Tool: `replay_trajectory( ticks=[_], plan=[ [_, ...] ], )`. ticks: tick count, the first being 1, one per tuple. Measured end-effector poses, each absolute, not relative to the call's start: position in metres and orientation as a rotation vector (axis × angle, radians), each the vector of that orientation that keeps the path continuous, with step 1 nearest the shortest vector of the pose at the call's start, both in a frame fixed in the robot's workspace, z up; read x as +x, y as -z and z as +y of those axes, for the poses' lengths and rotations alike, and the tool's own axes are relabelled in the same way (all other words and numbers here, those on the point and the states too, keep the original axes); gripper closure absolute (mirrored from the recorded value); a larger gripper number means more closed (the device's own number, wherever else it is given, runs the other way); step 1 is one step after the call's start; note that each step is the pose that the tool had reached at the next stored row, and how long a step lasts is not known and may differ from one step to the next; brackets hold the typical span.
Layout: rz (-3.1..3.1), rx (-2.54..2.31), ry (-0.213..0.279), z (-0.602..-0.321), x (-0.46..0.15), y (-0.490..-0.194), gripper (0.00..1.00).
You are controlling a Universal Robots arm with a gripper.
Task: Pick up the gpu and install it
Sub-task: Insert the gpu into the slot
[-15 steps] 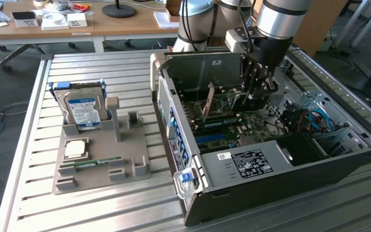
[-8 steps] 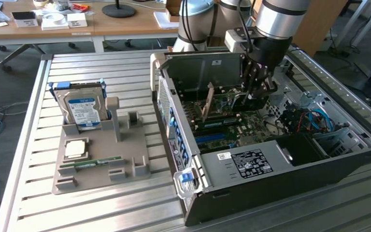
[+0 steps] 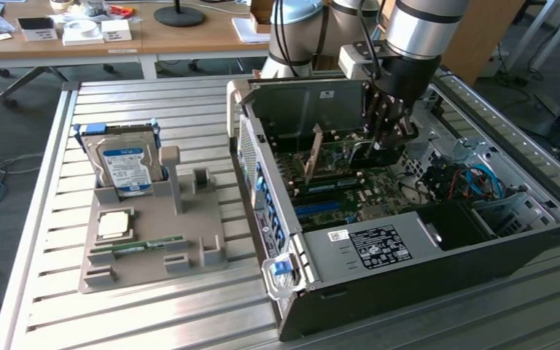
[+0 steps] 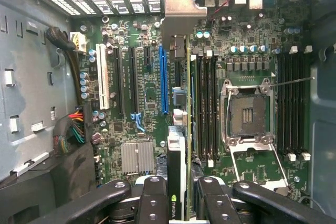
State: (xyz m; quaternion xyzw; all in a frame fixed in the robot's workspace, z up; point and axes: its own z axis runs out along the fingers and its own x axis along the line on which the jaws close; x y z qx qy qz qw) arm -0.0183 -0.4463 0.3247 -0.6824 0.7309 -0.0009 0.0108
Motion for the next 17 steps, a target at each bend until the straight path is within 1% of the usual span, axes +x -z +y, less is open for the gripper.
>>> replay_trajectory(
  ticks=[17],
  plan=[
    [2.281,-2.129,0.003,-0.4463,-0.0200,-0.3230,0.73]
  ],
)
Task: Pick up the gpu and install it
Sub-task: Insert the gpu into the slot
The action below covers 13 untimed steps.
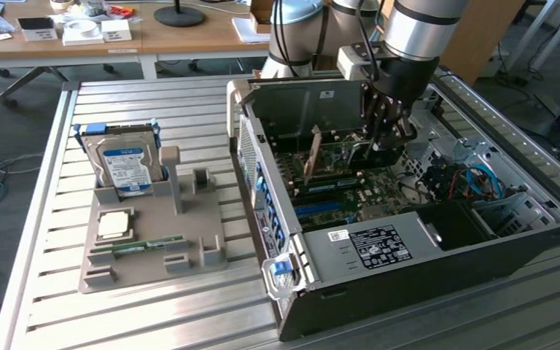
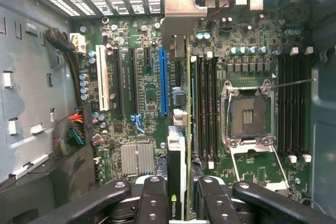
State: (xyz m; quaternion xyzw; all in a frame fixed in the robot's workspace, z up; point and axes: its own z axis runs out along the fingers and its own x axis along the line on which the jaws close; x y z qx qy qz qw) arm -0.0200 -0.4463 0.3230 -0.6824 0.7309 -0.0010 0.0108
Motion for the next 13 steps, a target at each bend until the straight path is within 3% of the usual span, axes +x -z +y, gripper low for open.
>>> replay_trajectory(
  ticks=[13],
  plan=[
    [2.280,-2.129,0.002,-0.446,-0.021,-0.313,0.73]
  ],
)
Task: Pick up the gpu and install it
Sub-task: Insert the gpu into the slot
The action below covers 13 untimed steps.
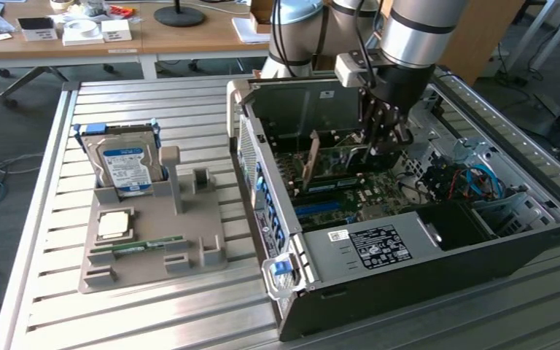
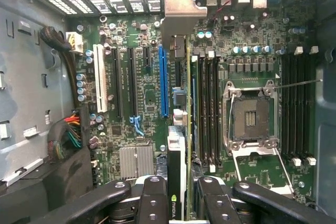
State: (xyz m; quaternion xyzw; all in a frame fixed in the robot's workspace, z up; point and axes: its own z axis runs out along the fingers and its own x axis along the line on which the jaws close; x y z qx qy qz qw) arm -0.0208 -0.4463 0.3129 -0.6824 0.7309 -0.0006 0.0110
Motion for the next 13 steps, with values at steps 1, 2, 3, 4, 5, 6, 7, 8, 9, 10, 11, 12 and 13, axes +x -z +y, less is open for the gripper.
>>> replay_trajectory(
  ticks=[1,2,3,4,5,6,7,8,9,10,11,12,13],
  plan=[
    [2.280,-2.129,0.002,-0.4463,-0.0208,-0.3122,0.73],
    [2.280,-2.129,0.002,-0.4463,-0.0209,-0.3120,0.73],
    [2.280,-2.129,0.002,-0.4463,-0.0209,-0.3120,0.73],
    [2.280,-2.129,0.002,-0.4463,-0.0209,-0.3120,0.73],
    [2.280,-2.129,0.002,-0.4463,-0.0209,-0.3118,0.73],
    [2.280,-2.129,0.002,-0.4463,-0.0209,-0.3109,0.73],
    [2.280,-2.129,0.002,-0.4463,-0.0209,-0.3100,0.73],
    [2.280,-2.129,0.002,-0.4463,-0.0210,-0.3091,0.73],
    [2.280,-2.129,0.002,-0.4463,-0.0210,-0.3083,0.73],
    [2.280,-2.129,0.002,-0.4463,-0.0210,-0.3075,0.73],
    [2.280,-2.129,0.002,-0.4463,-0.0210,-0.3073,0.73],
    [2.280,-2.129,0.002,-0.4463,-0.0211,-0.3073,0.73],
    [2.280,-2.129,0.002,-0.4463,-0.0212,-0.3073,0.73]
  ],
)
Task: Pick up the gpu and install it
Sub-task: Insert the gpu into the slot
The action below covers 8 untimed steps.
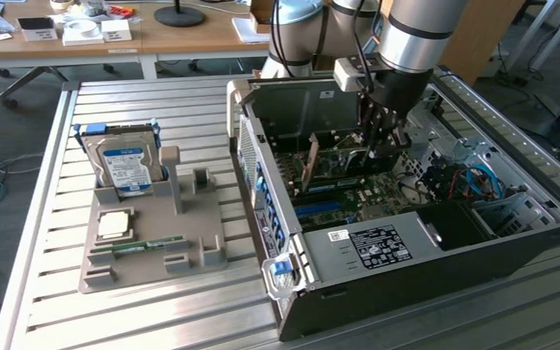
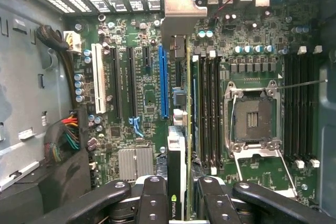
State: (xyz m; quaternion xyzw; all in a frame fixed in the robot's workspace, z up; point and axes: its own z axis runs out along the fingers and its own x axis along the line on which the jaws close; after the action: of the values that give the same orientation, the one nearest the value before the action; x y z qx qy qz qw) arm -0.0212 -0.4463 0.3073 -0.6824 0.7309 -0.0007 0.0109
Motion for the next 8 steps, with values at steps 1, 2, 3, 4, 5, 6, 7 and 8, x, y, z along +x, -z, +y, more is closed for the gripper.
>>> replay_trajectory(
  ticks=[1,2,3,4,5,6,7,8],
  plan=[
    [2.281,-2.129,0.002,-0.4463,-0.0217,-0.3072,0.73],
    [2.280,-2.129,0.002,-0.4463,-0.0223,-0.3071,0.73],
    [2.280,-2.129,0.002,-0.4463,-0.0230,-0.3070,0.73],
    [2.280,-2.129,0.002,-0.4463,-0.0238,-0.3070,0.73],
    [2.280,-2.129,0.002,-0.4463,-0.0247,-0.3069,0.73],
    [2.280,-2.129,0.002,-0.4463,-0.0255,-0.3068,0.73],
    [2.280,-2.129,0.002,-0.4463,-0.0260,-0.3068,0.73],
    [2.280,-2.129,0.002,-0.4466,-0.0261,-0.3067,0.73]
  ],
)
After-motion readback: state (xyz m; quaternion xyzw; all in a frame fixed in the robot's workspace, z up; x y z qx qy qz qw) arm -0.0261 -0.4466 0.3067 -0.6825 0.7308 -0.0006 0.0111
